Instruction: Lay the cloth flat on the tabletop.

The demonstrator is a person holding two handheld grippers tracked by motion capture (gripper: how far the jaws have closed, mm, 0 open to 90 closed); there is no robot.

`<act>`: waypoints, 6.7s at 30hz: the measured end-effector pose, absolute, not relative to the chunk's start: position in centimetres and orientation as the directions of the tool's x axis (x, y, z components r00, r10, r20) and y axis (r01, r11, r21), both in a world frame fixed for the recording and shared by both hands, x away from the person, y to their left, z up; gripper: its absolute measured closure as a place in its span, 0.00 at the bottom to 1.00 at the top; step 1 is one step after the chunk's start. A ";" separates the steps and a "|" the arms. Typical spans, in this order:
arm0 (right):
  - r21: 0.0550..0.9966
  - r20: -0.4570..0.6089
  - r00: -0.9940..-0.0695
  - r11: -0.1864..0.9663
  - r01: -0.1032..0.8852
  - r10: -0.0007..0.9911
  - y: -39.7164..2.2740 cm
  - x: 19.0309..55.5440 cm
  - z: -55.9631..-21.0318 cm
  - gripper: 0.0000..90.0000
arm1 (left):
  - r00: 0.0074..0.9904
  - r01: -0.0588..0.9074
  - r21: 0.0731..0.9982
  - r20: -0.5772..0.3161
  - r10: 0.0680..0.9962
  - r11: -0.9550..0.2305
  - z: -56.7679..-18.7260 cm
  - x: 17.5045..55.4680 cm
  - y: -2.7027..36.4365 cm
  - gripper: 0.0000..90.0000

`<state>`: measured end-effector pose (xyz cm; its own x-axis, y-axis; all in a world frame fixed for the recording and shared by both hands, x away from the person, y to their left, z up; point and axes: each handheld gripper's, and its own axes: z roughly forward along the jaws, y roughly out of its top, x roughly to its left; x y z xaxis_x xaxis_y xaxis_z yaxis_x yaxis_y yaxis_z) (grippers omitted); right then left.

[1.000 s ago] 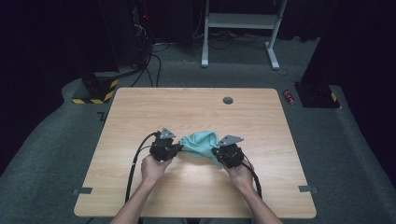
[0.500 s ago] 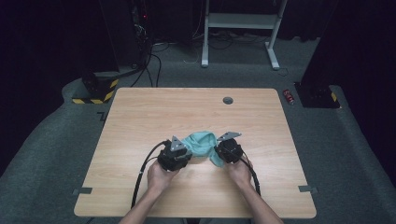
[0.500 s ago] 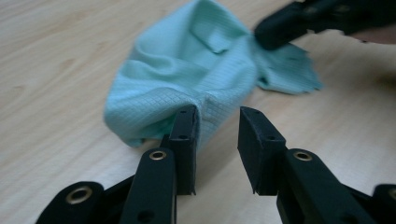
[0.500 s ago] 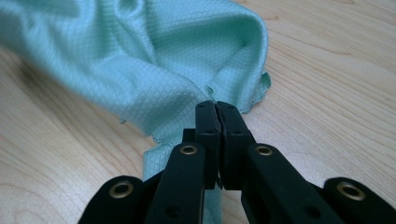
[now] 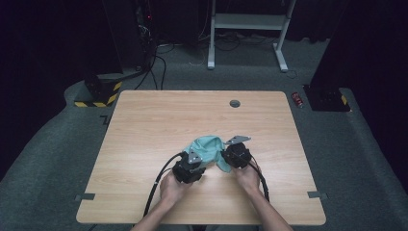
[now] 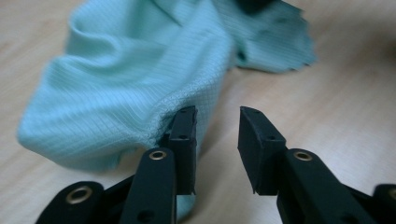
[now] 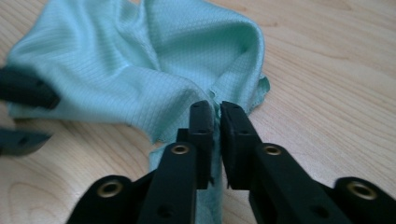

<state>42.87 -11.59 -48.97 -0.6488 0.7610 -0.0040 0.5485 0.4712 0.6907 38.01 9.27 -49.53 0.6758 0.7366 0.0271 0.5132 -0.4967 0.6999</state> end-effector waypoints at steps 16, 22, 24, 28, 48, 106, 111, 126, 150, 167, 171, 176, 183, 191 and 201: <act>0.712 -0.053 -0.676 0.503 0.491 0.735 -12.7 40.0 -48.8 0.75 | 0.668 0.496 0.712 0.053 0.742 -0.498 -48.7 39.6 10.5 0.68; 0.706 -0.026 -0.671 0.489 0.512 0.741 -13.7 39.9 -49.4 0.76 | 0.672 0.489 0.695 0.084 0.736 -0.527 -48.7 37.5 12.6 0.69; 0.701 -0.025 -0.674 0.494 0.515 0.738 -13.6 40.0 -49.5 0.77 | 0.659 0.508 0.683 0.085 0.748 -0.525 -49.4 37.4 13.1 0.69; 0.691 -0.021 -0.672 0.497 0.525 0.740 -13.5 40.1 -50.1 0.81 | 0.624 0.548 0.675 0.063 0.779 -0.494 -50.3 38.0 13.4 0.68; 0.737 -0.003 -0.703 0.477 0.480 0.711 -15.1 38.7 -47.9 0.99 | 0.684 0.495 0.757 -0.038 0.728 -0.426 -46.7 37.4 14.1 0.99; 0.732 -0.001 -0.661 0.451 0.511 0.750 -13.3 41.0 -49.2 0.91 | 0.630 0.499 0.717 0.087 0.772 -0.488 -49.2 38.7 13.2 0.65; 0.728 -0.014 -0.648 0.451 0.516 0.762 -14.5 40.5 -49.3 0.91 | 0.634 0.503 0.702 0.097 0.767 -0.505 -49.3 37.8 14.3 0.67; 0.687 0.085 -0.608 0.395 0.610 0.790 -15.0 41.3 -50.8 0.78 | 0.583 0.586 0.692 0.001 0.812 -0.422 -50.6 39.9 13.9 0.91; 0.687 -0.048 -0.810 0.608 0.398 0.585 -14.7 34.9 -48.9 1.00 | 0.716 0.577 0.644 -0.103 0.690 -0.503 -48.9 34.3 15.9 0.99; 0.720 0.018 -0.727 0.496 0.486 0.687 -15.9 36.6 -48.5 0.83 | 0.655 0.629 0.647 -0.143 0.742 -0.431 -48.9 34.0 18.4 0.83; 0.717 0.041 -0.686 0.457 0.527 0.727 -14.5 38.0 -49.1 0.77 | 0.611 0.642 0.651 -0.117 0.783 -0.404 -49.0 35.4 18.6 0.74; 0.707 0.024 -0.674 0.465 0.534 0.738 -13.1 38.9 -49.4 0.73 | 0.596 0.649 0.640 -0.092 0.798 -0.411 -49.6 37.1 17.5 0.74; 0.659 0.038 -0.675 0.489 0.571 0.737 -12.3 39.8 -50.6 0.81 | 0.584 0.666 0.626 -0.100 0.806 -0.405 -50.7 38.6 16.3 0.83; 0.658 -0.027 -0.706 0.544 0.520 0.708 -12.5 39.3 -50.4 1.00 | 0.632 0.615 0.639 -0.049 0.773 -0.463 -48.9 39.2 16.1 0.98; 0.649 -0.068 -0.697 0.562 0.512 0.713 -13.2 38.9 -49.6 0.96 | 0.591 0.620 0.648 -0.015 0.806 -0.442 -48.0 41.3 15.7 0.82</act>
<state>38.92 -13.18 -49.60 -0.6974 0.7134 -0.0681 0.5119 0.5623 0.6495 41.31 15.67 -47.95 0.5912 0.8064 -0.0154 0.6201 -0.4423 0.6479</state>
